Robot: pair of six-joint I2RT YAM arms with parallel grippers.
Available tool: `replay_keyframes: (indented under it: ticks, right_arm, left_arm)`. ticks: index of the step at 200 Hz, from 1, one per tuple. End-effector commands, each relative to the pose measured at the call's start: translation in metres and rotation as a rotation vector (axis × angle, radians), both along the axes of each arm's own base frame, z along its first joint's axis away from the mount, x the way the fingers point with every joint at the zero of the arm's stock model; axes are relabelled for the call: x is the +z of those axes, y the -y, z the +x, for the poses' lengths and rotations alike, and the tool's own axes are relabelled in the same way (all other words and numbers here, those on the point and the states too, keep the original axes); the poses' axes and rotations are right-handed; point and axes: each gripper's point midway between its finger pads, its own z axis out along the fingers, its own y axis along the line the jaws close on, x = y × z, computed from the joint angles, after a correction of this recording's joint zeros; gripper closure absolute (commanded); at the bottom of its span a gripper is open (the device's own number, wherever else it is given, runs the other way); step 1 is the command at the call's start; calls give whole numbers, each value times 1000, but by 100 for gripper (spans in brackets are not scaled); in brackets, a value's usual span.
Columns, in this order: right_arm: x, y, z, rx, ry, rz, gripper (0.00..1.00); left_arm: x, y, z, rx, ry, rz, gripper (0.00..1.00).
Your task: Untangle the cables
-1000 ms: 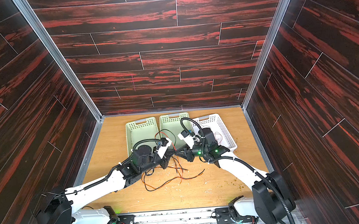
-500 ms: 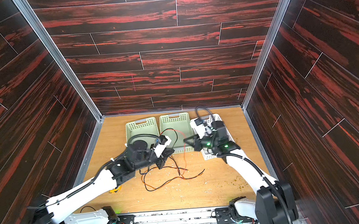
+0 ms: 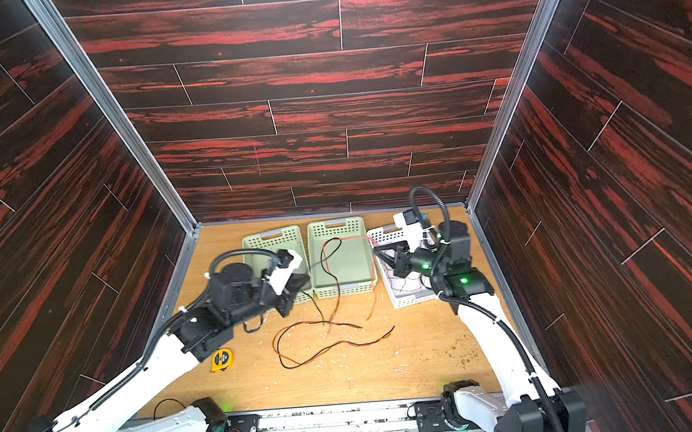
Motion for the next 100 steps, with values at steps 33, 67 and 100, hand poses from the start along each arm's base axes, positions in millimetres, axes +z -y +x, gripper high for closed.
replay_keyframes:
  ticks: [33,67,100]
  right_arm:
    - [19,34,3,-95,24,-2,100]
    - [21,60,14,-177,-2,11,100]
    - [18,84,22,-248,-30,20,100]
  left_arm:
    - [34,-32,10,119,109,23,100]
    - [52,-56,18,214,156,21,100]
    - [68,-78,26,298,190,-5,100]
